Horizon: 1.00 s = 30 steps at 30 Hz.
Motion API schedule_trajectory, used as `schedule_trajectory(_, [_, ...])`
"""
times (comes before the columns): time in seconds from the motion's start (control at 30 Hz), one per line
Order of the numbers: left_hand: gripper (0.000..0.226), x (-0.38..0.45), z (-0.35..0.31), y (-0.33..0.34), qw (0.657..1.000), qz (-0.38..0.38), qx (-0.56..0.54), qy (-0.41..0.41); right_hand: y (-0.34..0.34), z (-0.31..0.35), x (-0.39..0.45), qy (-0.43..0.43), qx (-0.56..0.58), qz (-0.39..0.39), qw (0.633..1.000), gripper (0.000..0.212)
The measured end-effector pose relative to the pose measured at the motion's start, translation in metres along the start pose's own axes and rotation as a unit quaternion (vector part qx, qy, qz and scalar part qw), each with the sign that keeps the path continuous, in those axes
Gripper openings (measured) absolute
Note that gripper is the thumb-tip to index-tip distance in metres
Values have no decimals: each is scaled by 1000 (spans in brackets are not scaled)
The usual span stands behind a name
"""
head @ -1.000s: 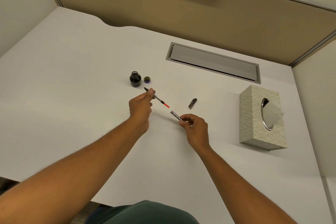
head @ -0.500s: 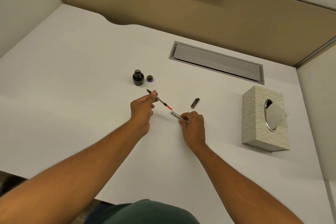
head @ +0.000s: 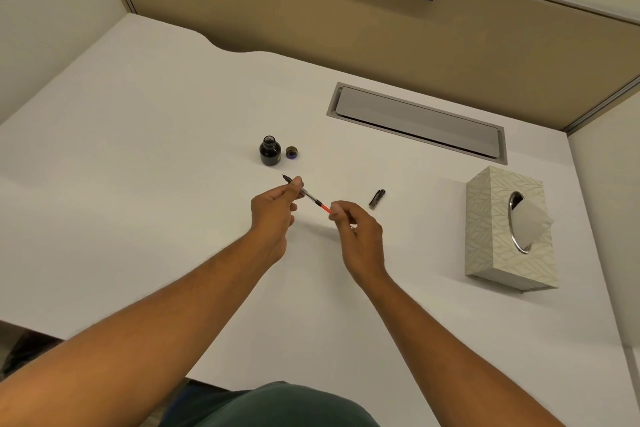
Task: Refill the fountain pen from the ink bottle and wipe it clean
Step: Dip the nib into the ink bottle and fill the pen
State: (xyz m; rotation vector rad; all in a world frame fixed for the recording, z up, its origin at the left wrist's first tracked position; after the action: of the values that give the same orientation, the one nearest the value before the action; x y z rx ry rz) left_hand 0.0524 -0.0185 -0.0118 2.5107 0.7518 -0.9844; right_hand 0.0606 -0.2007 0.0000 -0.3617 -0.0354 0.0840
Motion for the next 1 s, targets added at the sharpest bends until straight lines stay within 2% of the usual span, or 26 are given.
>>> schedule_trajectory(0.07, [24,-2,-3,-2,1000,5,0,1,7,9,3,28,37,15,999,16])
schedule_trajectory(0.2, [23,-4,-13,-11,1000,17,0,3,17,21,12,134,182,-22,974,4])
schedule_trajectory(0.43, [25,2,-31,-35,996,80,-10,-27,49,44,42,229,339,-45,911,10])
schedule_trajectory(0.53, [22,11,-42,-52,991,124,4,-51,69,54,55,245,362,-38,899,16])
schedule_trajectory(0.7, [22,30,-73,-81,972,202,117,-19,100,69,78,230,310,-1,923,13])
schedule_trajectory(0.87, [18,57,-125,-86,922,241,289,94,115,93,110,154,222,11,963,18])
schedule_trajectory(1.0, [29,76,-159,-64,879,273,359,157,119,107,141,118,182,-2,976,10])
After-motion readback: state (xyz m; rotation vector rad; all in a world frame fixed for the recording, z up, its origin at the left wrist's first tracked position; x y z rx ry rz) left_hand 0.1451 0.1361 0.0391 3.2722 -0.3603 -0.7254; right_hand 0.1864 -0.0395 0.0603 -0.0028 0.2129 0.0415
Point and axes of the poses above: each hand's wrist, its own x-axis towards the middle knuckle, its own y-axis out of the palm, z = x × y, the point moved 6 cm from there along x, towards the middle knuckle, and after that the axes turned 7 degrees about -y, right-handed, at the moved point
